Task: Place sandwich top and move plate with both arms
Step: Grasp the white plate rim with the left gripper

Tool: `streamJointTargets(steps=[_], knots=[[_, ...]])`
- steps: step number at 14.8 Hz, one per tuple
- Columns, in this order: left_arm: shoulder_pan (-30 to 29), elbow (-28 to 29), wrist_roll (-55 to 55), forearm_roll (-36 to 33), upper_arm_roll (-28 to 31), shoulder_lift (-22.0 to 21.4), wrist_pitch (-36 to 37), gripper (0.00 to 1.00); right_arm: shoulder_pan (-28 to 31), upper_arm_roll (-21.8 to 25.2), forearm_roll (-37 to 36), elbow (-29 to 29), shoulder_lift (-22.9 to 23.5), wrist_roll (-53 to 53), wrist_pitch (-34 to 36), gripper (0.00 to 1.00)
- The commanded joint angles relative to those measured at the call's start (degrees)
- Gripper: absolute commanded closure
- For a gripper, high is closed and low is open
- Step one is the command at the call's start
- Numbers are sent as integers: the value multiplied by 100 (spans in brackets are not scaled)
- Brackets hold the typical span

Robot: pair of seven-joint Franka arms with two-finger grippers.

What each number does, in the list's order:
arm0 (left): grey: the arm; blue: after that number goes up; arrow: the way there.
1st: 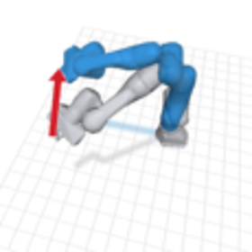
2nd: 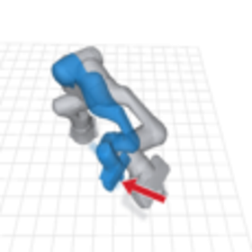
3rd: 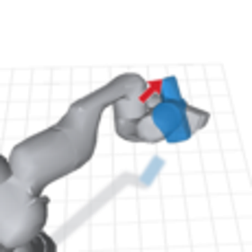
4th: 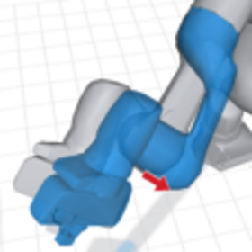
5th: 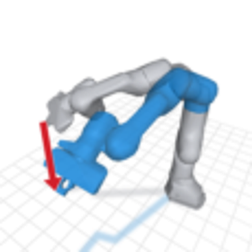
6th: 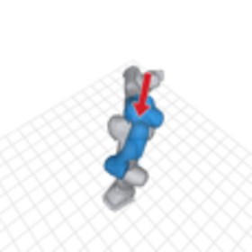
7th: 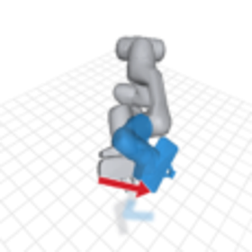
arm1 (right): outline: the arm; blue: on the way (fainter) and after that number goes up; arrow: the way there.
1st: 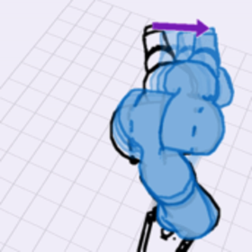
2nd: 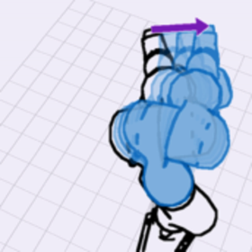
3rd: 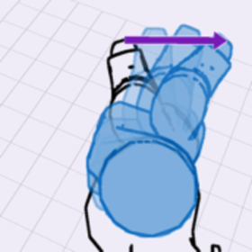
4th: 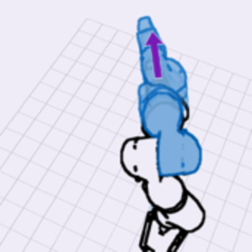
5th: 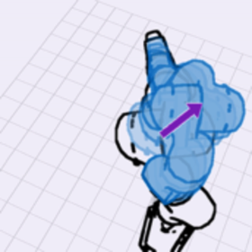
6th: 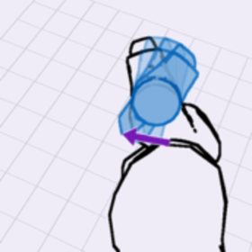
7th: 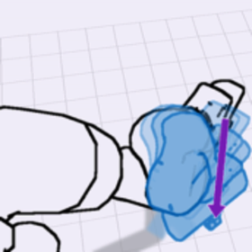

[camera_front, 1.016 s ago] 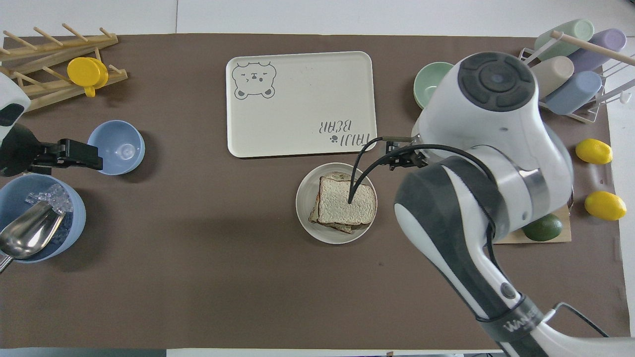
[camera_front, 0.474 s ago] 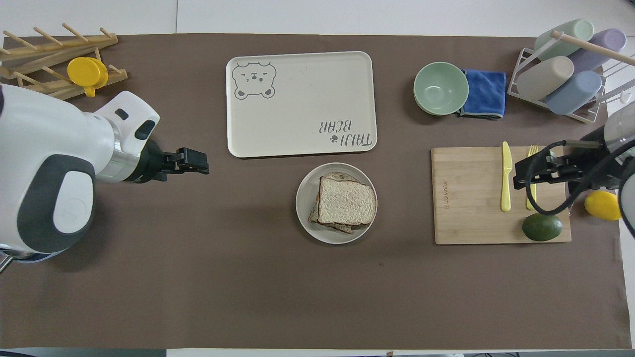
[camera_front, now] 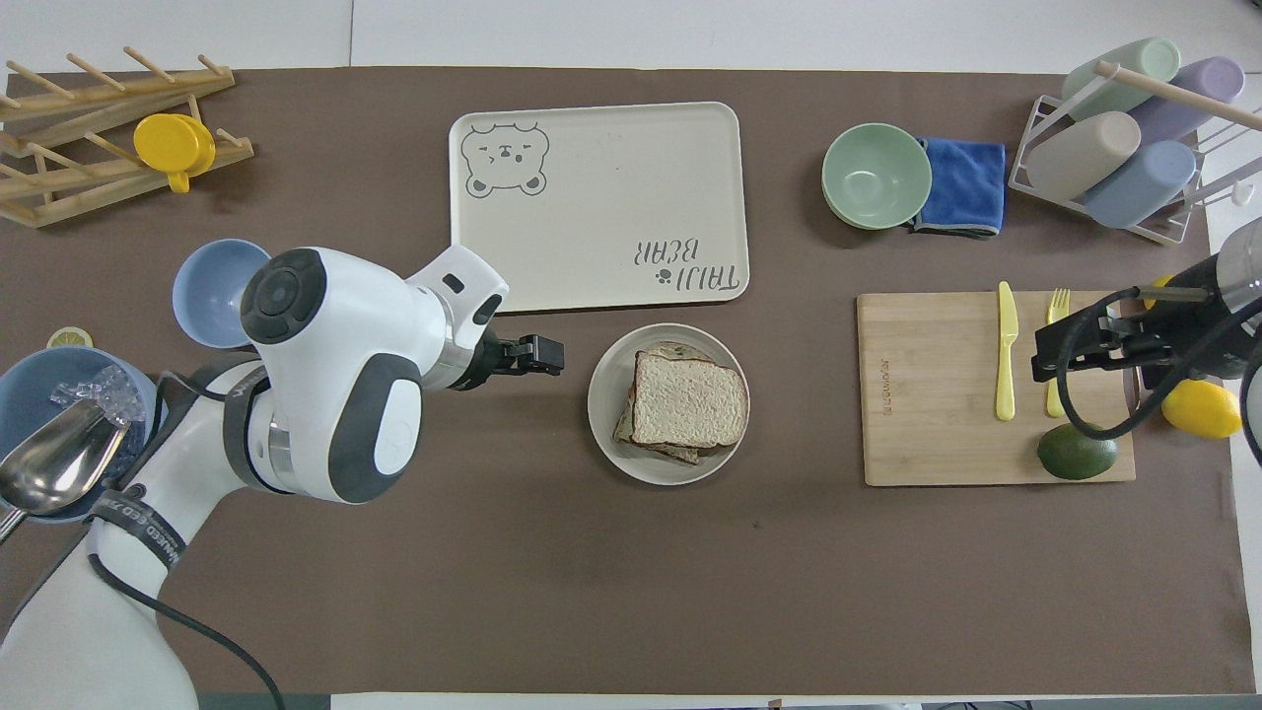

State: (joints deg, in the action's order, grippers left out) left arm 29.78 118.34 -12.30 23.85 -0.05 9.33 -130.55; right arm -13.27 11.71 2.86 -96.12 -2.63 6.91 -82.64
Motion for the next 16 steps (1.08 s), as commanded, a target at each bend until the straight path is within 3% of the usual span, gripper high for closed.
streamJointTargets(steps=[1, 4, 9, 14, 16], knots=[[396, 180, 131, 243, 93, 182, -469, 0, 18, 86, -109, -21, -18, -119, -7, 0], [581, 251, 140, 408, 93, 403, -612, 0, 88, 348, -154, -30, 26, -146, -51, 0], [660, 321, 97, 769, 93, 394, -655, 13, 79, 569, -92, -21, 44, -568, -366, 0], [845, 400, -53, 797, 102, 403, -831, 48, 97, 543, -197, -30, 53, -743, -526, 0], [854, 488, -44, 797, 102, 403, -971, 55, 140, 578, -206, -4, 61, -944, -395, 0]])
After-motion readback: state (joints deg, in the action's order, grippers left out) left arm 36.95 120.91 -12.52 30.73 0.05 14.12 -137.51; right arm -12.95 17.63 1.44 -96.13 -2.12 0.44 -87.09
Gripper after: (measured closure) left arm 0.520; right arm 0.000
